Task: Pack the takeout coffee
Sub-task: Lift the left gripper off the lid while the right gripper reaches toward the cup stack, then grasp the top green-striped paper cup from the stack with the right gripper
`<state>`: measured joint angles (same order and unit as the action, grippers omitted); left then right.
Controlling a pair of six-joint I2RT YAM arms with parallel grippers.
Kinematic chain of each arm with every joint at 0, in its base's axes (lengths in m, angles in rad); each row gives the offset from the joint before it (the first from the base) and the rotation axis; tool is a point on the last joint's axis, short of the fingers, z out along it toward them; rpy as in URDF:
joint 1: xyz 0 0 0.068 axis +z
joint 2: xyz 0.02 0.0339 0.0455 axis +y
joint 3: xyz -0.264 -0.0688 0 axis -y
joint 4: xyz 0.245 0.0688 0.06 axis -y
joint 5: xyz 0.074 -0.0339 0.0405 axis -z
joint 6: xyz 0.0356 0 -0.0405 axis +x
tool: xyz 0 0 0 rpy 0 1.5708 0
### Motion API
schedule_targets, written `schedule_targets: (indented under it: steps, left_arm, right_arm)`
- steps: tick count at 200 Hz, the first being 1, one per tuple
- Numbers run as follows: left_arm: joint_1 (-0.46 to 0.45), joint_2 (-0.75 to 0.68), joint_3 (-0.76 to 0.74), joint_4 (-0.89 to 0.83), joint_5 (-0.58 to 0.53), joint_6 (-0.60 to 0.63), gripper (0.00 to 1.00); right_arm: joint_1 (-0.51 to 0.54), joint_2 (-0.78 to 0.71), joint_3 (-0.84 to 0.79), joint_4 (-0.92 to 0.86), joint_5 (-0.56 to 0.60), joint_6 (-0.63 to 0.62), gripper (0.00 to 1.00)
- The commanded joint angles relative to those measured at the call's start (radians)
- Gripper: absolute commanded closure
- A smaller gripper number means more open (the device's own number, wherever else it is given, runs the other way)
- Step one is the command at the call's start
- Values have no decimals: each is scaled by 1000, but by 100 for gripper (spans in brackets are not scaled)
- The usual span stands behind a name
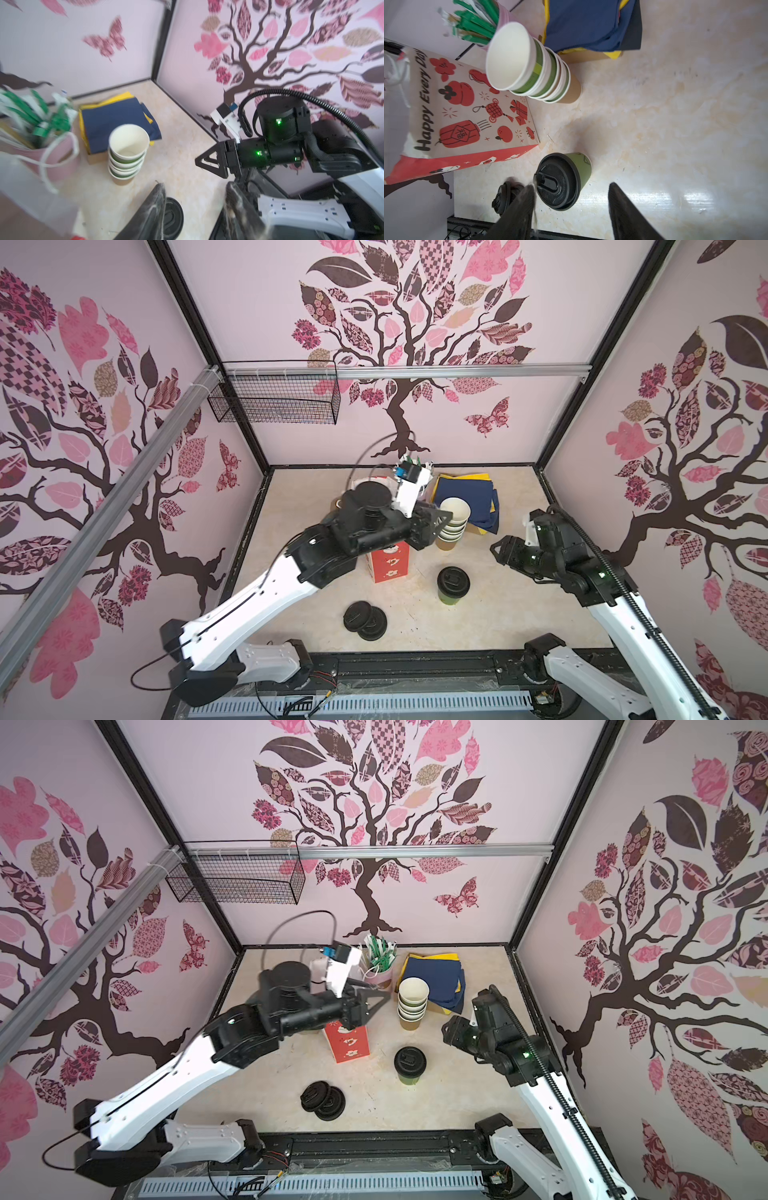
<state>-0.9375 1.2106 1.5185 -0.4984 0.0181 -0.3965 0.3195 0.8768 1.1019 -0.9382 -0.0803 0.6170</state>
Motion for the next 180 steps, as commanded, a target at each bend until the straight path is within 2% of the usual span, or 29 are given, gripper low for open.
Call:
schedule_targets:
  steps: [1,28,43,59,81,119,141,169,180]
  left_arm:
    - [84,-54,4,-123,-233,-66,48]
    - [155,-182,-31,-340,-472,-191,43]
    - [200,-238,-69,-460,-533,-282,41]
    - [267,-283,-118,-535,-503,-367,41]
    - [324,-329,-193,-532,-428,-452,40]
    - [328,-339,-258,-484,-369,-512,40]
    - [328,-335,-265,-490,-369,-521,40]
    - [328,-344,-278,-492,-390,-528,39]
    - [328,-344,-280,-489,-389,-531,39]
  right_arm:
    - [1,75,109,-57,13,-101,40]
    - [1,148,163,-64,-12,-129,40]
    - [1,198,178,-46,-2,-131,41]
    - [1,286,223,-31,21,-132,42]
    - [1,425,299,-22,47,-154,43]
    - [8,604,412,9,88,-203,43]
    - [40,673,484,-10,172,-225,43]
    - [65,731,520,-17,267,-232,48]
    - [69,752,534,-17,268,-234,50]
